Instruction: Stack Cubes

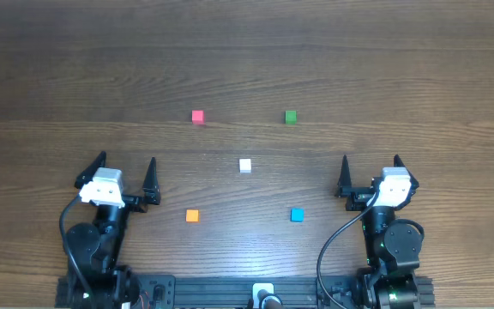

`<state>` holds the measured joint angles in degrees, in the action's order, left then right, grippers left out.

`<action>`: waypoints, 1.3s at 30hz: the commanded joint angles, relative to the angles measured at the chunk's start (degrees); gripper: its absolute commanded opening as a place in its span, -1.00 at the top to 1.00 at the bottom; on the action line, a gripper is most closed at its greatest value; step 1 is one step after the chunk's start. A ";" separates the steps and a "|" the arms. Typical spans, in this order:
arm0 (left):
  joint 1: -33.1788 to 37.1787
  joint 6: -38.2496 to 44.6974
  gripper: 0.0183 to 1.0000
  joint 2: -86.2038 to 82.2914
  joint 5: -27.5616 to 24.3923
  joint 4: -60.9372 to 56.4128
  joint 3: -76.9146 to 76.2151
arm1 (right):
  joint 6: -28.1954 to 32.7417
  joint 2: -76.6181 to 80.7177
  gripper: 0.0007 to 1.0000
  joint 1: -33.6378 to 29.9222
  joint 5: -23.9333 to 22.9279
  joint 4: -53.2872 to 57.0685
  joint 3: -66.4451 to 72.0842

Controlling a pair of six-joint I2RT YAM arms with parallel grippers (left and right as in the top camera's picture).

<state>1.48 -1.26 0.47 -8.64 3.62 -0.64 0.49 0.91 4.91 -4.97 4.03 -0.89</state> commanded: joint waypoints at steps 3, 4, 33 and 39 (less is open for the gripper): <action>0.26 0.83 -1.00 -0.24 -2.03 -0.17 0.31 | 0.42 -0.59 -0.98 -0.37 0.66 -0.20 0.59; 0.26 0.85 -1.00 -0.26 -2.03 -0.17 0.31 | 0.42 -0.59 -0.99 -0.37 0.66 -0.20 0.59; -1.18 0.81 -1.00 21.94 -2.45 1.79 -14.49 | 0.42 -0.59 -0.99 -0.37 0.66 -0.20 0.59; -5.40 0.83 -1.00 43.39 -6.36 8.11 -32.74 | 0.42 -0.59 -0.99 -0.37 0.66 -0.20 0.59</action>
<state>-1.85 -1.10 34.17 -11.70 9.21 -24.05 0.51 0.80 4.91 -4.80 3.95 -0.82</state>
